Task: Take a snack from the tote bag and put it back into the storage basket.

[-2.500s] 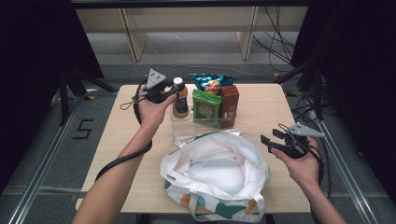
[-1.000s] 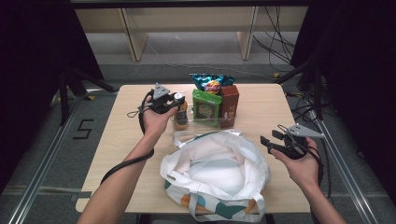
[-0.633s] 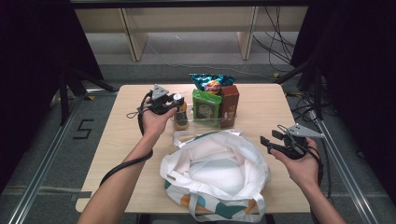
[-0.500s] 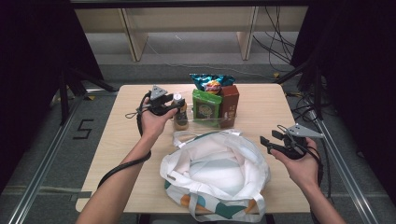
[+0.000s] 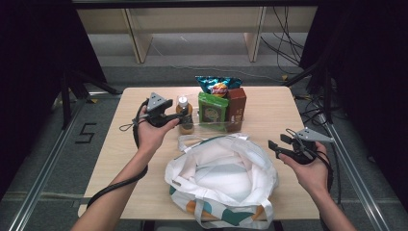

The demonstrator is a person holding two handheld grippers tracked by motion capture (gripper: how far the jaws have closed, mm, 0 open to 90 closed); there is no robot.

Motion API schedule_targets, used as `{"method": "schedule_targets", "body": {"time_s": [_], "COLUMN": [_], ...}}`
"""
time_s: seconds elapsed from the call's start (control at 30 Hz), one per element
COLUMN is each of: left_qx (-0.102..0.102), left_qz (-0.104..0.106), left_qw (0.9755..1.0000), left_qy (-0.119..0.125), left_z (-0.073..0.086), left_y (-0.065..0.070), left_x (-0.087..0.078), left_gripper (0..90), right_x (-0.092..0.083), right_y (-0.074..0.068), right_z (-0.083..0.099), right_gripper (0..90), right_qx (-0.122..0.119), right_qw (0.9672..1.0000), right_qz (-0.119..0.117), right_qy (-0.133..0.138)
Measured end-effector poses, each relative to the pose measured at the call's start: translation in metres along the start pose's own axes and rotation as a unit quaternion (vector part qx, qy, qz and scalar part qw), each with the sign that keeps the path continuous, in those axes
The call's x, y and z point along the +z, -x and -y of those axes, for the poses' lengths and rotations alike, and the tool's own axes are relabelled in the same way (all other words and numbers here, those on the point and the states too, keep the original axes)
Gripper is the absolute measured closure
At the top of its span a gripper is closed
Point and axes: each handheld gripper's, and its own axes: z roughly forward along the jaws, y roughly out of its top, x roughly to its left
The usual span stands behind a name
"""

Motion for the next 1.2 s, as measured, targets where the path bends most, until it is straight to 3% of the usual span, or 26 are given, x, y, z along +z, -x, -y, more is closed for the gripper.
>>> {"method": "schedule_targets", "body": {"time_s": [0.23, 0.37, 0.53, 0.57, 0.6, 0.83, 1.0, 1.1, 1.2], "left_qx": [-0.011, -0.004, 0.001, 0.003, 0.003, -0.006, -0.009, -0.012, -0.017], "left_qz": [0.011, 0.020, 0.035, 0.038, 0.037, 0.047, 0.047, 0.045, 0.049], "left_qw": [0.9999, 0.9998, 0.9994, 0.9993, 0.9993, 0.9989, 0.9988, 0.9989, 0.9987], "left_qy": [0.000, 0.003, 0.003, 0.004, 0.001, -0.001, 0.000, 0.003, -0.001], "left_z": [0.013, 0.019, 0.030, 0.033, 0.035, 0.056, 0.060, 0.063, 0.070], "left_y": [0.006, 0.011, 0.020, 0.021, 0.023, 0.033, 0.035, 0.034, 0.036], "left_x": [-0.032, -0.047, -0.065, -0.067, -0.071, -0.087, -0.094, -0.099, -0.102], "left_gripper": [27.9, 27.9, 27.6, 27.6, 27.7, 28.3, 28.4, 28.5, 28.7], "right_x": [0.000, 0.000, -0.001, 0.000, 0.000, 0.000, 0.002, 0.001, 0.000], "right_y": [0.000, 0.000, -0.002, 0.001, 0.000, 0.000, 0.000, 0.001, -0.002], "right_z": [0.000, 0.000, -0.001, -0.001, -0.001, -0.001, 0.001, 0.000, 0.001], "right_gripper": [43.3, 43.3, 43.3, 43.3, 43.3, 43.3, 43.3, 43.3, 43.3], "right_qx": [-0.012, -0.013, 0.008, -0.013, -0.008, -0.015, -0.020, -0.014, 0.007], "right_qw": [0.9999, 0.9999, 1.0000, 0.9998, 0.9999, 0.9998, 0.9997, 0.9998, 0.9999], "right_qz": [0.008, 0.009, 0.003, 0.011, 0.010, 0.012, 0.012, 0.010, 0.005], "right_qy": [0.002, 0.002, 0.002, 0.010, 0.009, 0.002, 0.010, 0.004, -0.006]}}
